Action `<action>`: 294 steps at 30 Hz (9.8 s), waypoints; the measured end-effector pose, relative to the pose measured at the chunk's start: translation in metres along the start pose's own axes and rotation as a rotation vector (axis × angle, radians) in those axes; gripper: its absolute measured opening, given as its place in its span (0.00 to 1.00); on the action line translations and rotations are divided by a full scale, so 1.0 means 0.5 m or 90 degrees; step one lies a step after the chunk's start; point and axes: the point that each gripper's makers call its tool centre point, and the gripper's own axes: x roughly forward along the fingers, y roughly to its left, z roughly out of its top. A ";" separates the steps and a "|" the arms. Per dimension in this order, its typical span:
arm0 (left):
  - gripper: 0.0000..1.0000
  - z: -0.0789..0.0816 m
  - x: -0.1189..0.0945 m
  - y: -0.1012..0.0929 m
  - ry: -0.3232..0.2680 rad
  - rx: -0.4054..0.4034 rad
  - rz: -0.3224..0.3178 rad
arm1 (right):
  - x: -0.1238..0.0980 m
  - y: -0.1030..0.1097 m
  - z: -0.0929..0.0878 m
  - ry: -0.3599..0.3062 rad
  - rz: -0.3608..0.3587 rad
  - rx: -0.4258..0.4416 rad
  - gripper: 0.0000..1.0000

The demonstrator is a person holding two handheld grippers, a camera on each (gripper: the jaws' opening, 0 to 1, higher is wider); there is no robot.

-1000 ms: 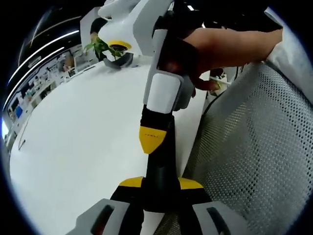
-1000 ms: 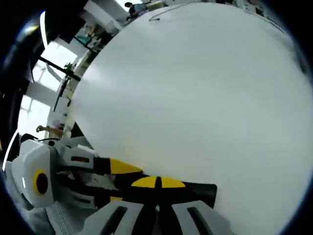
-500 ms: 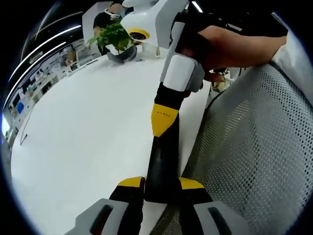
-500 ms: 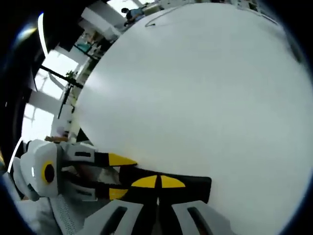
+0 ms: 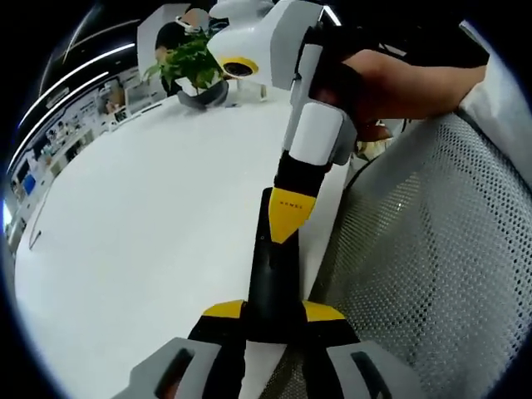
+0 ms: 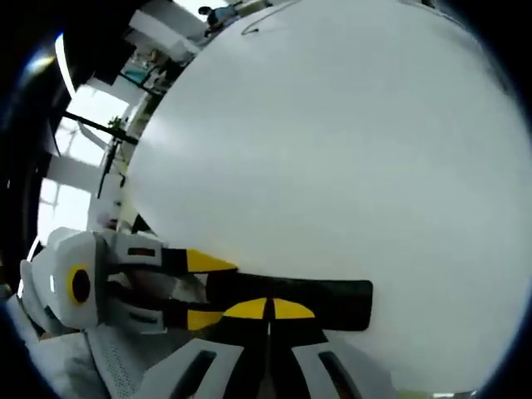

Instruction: Press the specified remote control buttons in sequence, fully releasing each button before pressing the next.

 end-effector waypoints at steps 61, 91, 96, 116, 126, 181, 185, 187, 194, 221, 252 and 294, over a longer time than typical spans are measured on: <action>0.24 0.009 0.007 0.004 -0.033 -0.012 0.007 | -0.005 -0.018 -0.029 0.042 0.004 0.046 0.00; 0.24 0.011 0.008 0.002 -0.036 -0.005 0.005 | -0.008 -0.002 -0.009 0.011 -0.044 -0.089 0.00; 0.24 0.012 0.008 0.003 -0.036 -0.006 0.006 | -0.007 0.004 0.001 -0.002 -0.032 -0.091 0.00; 0.24 0.012 0.009 0.004 -0.037 -0.008 0.006 | 0.010 0.005 -0.002 0.016 -0.023 -0.091 0.00; 0.24 0.012 0.008 0.005 -0.041 -0.011 0.005 | 0.010 0.004 -0.001 0.010 -0.027 -0.089 0.00; 0.24 0.015 0.009 0.005 -0.038 -0.008 0.003 | 0.022 0.020 0.000 0.009 -0.010 -0.086 0.00; 0.24 0.014 0.009 0.005 -0.037 -0.010 0.004 | 0.020 0.019 0.001 0.002 0.002 -0.073 0.00; 0.24 0.014 0.009 0.005 -0.037 -0.010 0.005 | 0.017 0.020 0.002 0.006 0.011 -0.056 0.00; 0.25 0.013 0.009 0.005 -0.034 -0.013 0.007 | 0.006 0.019 0.013 -0.017 0.025 -0.020 0.00; 0.24 0.015 0.009 0.005 -0.043 0.003 0.002 | 0.021 0.020 -0.001 -0.019 -0.037 -0.010 0.00; 0.24 0.013 0.009 0.009 -0.040 -0.015 0.013 | 0.027 0.019 0.005 0.009 -0.099 -0.097 0.00; 0.24 0.016 0.013 0.016 -0.003 0.018 -0.018 | -0.290 0.006 0.105 -0.566 -0.221 -0.196 0.24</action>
